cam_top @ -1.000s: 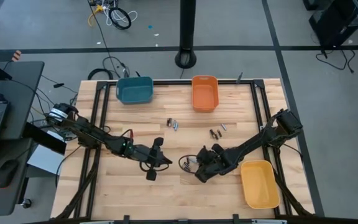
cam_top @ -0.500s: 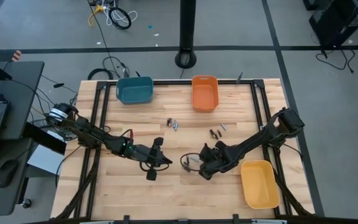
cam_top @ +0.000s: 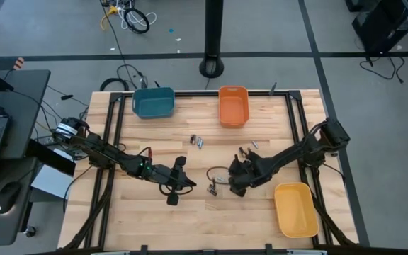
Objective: Sort batteries
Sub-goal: Put the small black battery into the orange bin
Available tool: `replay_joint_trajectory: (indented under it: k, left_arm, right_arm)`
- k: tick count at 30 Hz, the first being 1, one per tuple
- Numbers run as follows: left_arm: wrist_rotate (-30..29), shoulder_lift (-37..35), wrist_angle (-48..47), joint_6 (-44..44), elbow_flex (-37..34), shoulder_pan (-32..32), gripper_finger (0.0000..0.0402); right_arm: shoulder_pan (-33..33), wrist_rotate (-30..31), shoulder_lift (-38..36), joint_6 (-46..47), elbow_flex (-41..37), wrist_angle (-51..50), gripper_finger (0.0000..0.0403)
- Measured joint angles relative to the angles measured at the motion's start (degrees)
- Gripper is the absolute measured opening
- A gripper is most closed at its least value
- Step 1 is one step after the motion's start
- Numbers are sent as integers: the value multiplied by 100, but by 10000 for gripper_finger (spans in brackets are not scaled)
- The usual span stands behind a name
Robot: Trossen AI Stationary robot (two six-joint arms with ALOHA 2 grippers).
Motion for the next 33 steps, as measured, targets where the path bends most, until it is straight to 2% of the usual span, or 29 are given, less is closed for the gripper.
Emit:
replay_joint_trajectory:
  k: [10,19,24,33]
  left_arm:
    - [0,0,-33,4,0,0,6]
    - [0,0,-33,4,0,0,7]
    - [0,0,-32,2,0,0,7]
    - [0,0,-34,3,0,0,7]
  right_arm:
    - [-204,-347,-39,-339,-367,582,133]
    - [-211,-604,-26,-1568,-367,671,85]
    - [-286,-943,-26,-2233,-365,679,87]
    - [-635,-1524,-32,-2654,-362,650,94]
